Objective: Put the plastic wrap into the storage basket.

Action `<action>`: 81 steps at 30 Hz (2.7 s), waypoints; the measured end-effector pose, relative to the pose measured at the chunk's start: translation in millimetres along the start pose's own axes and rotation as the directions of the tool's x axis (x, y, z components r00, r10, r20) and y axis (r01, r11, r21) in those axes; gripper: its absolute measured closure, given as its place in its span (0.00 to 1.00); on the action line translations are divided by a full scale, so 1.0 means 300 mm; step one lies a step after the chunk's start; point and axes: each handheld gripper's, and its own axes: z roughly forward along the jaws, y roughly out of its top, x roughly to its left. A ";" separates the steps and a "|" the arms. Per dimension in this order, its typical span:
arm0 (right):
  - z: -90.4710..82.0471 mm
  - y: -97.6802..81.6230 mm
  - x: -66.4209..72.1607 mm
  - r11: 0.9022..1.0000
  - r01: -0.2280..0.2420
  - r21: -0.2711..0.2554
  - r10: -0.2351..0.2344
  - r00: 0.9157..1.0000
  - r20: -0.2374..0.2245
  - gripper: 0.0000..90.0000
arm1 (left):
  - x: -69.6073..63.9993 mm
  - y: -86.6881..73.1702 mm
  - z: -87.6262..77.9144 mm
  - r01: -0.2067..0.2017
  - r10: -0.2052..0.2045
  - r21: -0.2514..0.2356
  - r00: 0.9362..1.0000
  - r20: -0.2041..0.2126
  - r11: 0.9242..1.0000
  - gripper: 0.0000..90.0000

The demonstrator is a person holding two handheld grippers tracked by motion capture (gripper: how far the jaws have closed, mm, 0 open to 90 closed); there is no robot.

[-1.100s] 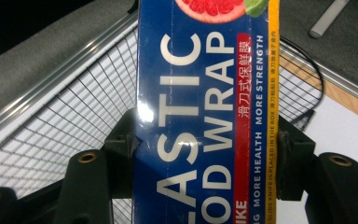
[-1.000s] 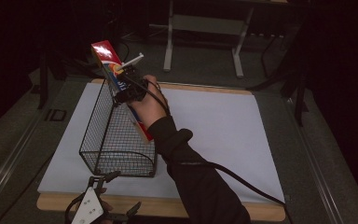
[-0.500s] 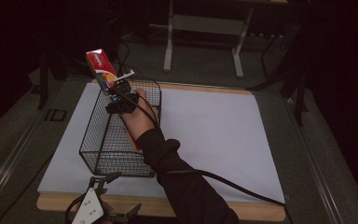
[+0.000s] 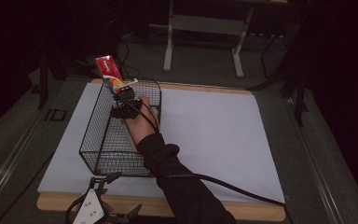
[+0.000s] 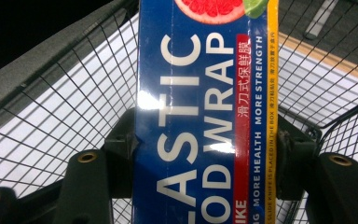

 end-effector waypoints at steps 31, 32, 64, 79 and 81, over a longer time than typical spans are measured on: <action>0.062 -0.076 -0.032 0.987 0.055 0.153 -0.047 0.997 -0.054 0.31 | 0.000 -0.004 0.010 0.003 -0.003 0.019 1.000 0.010 1.000 0.02; 0.056 -0.073 -0.032 0.987 0.060 0.146 -0.052 0.997 -0.056 0.31 | 0.000 -0.004 0.010 0.004 -0.004 0.019 1.000 0.011 1.000 0.02; -0.210 -0.178 -0.229 0.975 0.190 -0.112 -0.212 0.950 -0.230 0.15 | 0.000 -0.009 0.023 0.005 -0.005 0.036 1.000 0.003 0.999 0.02; -0.302 -0.322 -0.355 0.966 0.203 -0.160 -0.229 0.959 -0.167 0.15 | -0.001 -0.010 0.025 0.006 -0.006 0.040 1.000 0.002 0.999 0.02; -0.311 -0.346 -0.373 0.968 0.196 -0.157 -0.221 0.961 -0.164 0.15 | -0.002 -0.010 0.025 0.006 -0.006 0.041 1.000 0.002 0.999 0.02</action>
